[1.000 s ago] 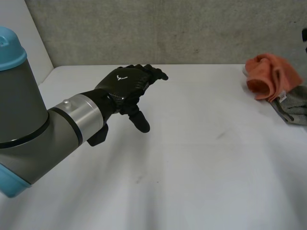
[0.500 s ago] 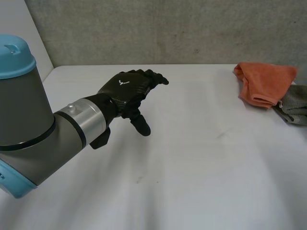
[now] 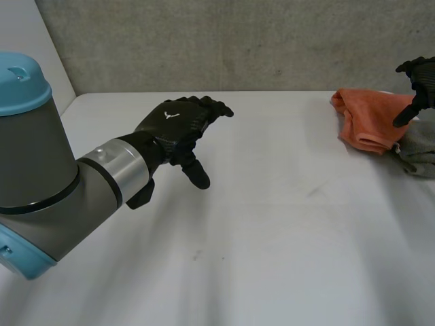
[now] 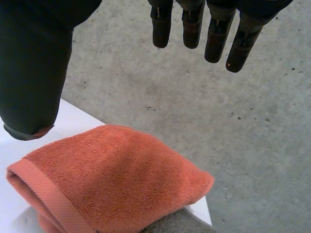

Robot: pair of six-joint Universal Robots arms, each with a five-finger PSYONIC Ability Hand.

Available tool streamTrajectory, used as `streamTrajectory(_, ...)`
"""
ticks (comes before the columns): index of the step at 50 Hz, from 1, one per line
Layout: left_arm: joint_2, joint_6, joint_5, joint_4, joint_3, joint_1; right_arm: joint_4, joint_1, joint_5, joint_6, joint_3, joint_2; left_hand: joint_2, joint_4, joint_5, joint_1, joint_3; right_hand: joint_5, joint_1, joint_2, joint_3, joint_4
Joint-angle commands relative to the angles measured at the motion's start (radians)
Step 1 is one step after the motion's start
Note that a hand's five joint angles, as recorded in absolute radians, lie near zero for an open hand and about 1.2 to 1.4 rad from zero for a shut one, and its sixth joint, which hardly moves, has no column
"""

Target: Fold the laundry.

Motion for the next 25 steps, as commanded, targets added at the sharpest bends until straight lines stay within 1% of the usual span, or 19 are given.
streamTrajectory(1, 0.002, 0.000, -0.022, 0.010, -0.001, 0.003, -0.002, 0.023, 0.010, -0.001, 0.010, -0.005, -0.012, -0.012, -0.009, -0.027, -0.020, -0.062, -0.026, -0.046, -0.038, -0.059)
streamTrajectory(5, 0.000, -0.001, -0.024, 0.010, -0.003, 0.005, -0.002, 0.041, 0.025, 0.003, 0.007, 0.001, -0.015, -0.015, -0.012, -0.030, -0.023, -0.062, -0.026, -0.046, -0.038, -0.059)
streamTrajectory(9, -0.002, 0.000, -0.024, 0.016, -0.003, 0.006, -0.008, 0.067, 0.031, 0.003, -0.020, 0.052, -0.015, -0.015, -0.012, -0.030, -0.023, -0.062, -0.026, -0.046, -0.038, -0.059)
streamTrajectory(13, -0.002, 0.000, -0.024, 0.016, -0.003, 0.006, 0.001, 0.107, 0.062, 0.003, -0.129, 0.165, -0.015, -0.015, -0.012, -0.030, -0.023, -0.062, -0.026, -0.046, -0.038, -0.059)
streamTrajectory(14, -0.002, 0.000, -0.024, 0.016, -0.003, 0.006, 0.001, 0.122, 0.086, 0.002, -0.182, 0.217, -0.015, -0.015, -0.012, -0.030, -0.023, -0.062, -0.026, -0.046, -0.038, -0.059)
streamTrajectory(17, -0.002, 0.000, -0.024, 0.016, -0.003, 0.008, 0.004, 0.135, 0.138, -0.001, -0.284, 0.305, -0.015, -0.015, -0.012, -0.030, -0.023, -0.062, -0.026, -0.046, -0.038, -0.059)
streamTrajectory(18, -0.002, 0.000, -0.024, 0.016, -0.003, 0.008, 0.012, 0.139, 0.171, -0.007, -0.360, 0.363, -0.015, -0.015, -0.012, -0.030, -0.023, -0.062, -0.026, -0.046, -0.038, -0.059)
streamTrajectory(20, 0.000, 0.000, -0.024, 0.016, -0.003, 0.010, 0.029, 0.141, 0.198, -0.012, -0.440, 0.423, -0.015, -0.015, -0.012, -0.030, -0.023, -0.062, -0.026, -0.046, -0.038, -0.059)
streamTrajectory(21, 0.000, 0.000, -0.024, 0.016, -0.001, 0.010, 0.042, 0.141, 0.220, -0.012, -0.523, 0.482, -0.015, -0.015, -0.012, -0.030, -0.023, -0.062, -0.026, -0.046, -0.038, -0.059)
streamTrajectory(24, 0.003, 0.000, -0.024, 0.016, -0.001, 0.011, 0.062, 0.141, 0.241, -0.014, -0.658, 0.575, -0.015, -0.015, -0.012, -0.030, -0.023, -0.062, -0.026, -0.046, -0.038, -0.059)
streamTrajectory(25, 0.003, 0.000, -0.024, 0.017, -0.001, 0.013, 0.076, 0.141, 0.246, -0.017, -0.730, 0.624, -0.015, -0.015, -0.012, -0.030, -0.023, -0.062, -0.026, -0.046, -0.038, -0.059)
